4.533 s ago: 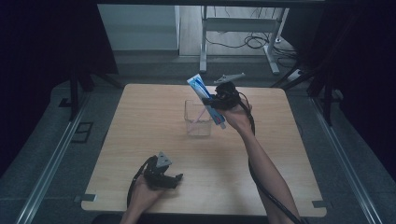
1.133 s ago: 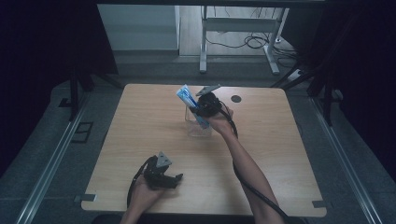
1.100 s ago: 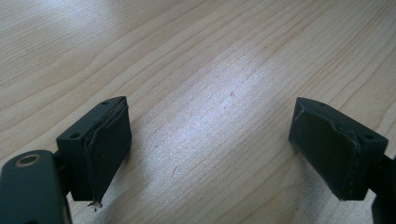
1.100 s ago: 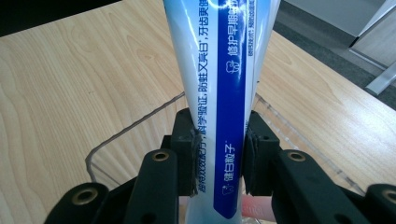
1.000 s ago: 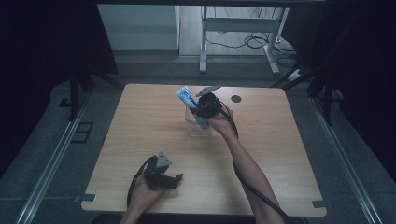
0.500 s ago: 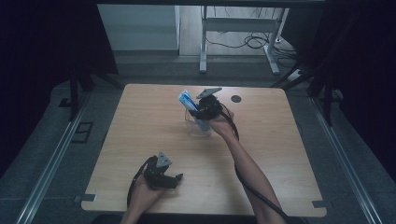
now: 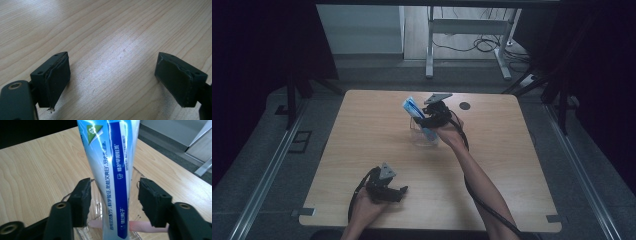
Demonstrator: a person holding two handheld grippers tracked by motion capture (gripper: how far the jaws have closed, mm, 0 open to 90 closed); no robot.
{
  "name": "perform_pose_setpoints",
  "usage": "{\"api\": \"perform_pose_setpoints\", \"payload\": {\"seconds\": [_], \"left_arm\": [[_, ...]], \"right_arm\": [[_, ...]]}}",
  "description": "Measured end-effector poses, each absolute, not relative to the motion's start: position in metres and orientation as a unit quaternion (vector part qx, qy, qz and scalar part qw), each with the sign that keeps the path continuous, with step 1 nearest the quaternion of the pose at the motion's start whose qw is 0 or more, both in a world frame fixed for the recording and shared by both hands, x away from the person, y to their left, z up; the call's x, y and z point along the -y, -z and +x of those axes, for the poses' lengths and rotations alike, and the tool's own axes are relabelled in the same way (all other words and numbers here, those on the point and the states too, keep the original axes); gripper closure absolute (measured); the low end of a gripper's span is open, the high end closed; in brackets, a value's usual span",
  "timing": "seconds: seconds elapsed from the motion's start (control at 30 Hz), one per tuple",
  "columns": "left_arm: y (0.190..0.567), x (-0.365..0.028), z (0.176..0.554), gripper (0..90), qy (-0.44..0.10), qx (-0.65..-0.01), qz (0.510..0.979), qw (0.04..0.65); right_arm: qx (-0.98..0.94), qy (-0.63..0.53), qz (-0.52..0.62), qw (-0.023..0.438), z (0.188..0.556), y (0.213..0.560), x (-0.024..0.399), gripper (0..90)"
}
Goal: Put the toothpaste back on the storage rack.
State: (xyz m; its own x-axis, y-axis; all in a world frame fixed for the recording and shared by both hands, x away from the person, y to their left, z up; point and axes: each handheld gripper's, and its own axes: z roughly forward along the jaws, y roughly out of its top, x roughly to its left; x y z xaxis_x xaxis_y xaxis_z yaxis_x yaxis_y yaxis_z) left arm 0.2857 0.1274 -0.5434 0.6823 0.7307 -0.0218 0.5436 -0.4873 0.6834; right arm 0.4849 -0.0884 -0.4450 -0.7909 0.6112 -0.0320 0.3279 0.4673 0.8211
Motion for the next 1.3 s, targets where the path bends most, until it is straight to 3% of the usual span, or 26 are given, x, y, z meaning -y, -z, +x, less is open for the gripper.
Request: {"api": "perform_pose_setpoints", "payload": {"seconds": [0.1,0.53,1.3], "left_arm": [[0.543,-0.127,0.286,13.2,-0.137,-0.374,0.851,0.341],[0.543,-0.127,0.286,13.2,-0.137,-0.375,0.851,0.341],[0.543,-0.128,0.286,13.2,-0.138,-0.373,0.852,0.341]], "right_arm": [[-0.839,-0.437,0.282,0.159,0.484,0.444,0.091,31.5],[-0.843,-0.435,0.28,0.148,0.476,0.438,0.092,14.8],[-0.851,-0.422,0.272,0.155,0.445,0.421,0.112,6.2]]}}
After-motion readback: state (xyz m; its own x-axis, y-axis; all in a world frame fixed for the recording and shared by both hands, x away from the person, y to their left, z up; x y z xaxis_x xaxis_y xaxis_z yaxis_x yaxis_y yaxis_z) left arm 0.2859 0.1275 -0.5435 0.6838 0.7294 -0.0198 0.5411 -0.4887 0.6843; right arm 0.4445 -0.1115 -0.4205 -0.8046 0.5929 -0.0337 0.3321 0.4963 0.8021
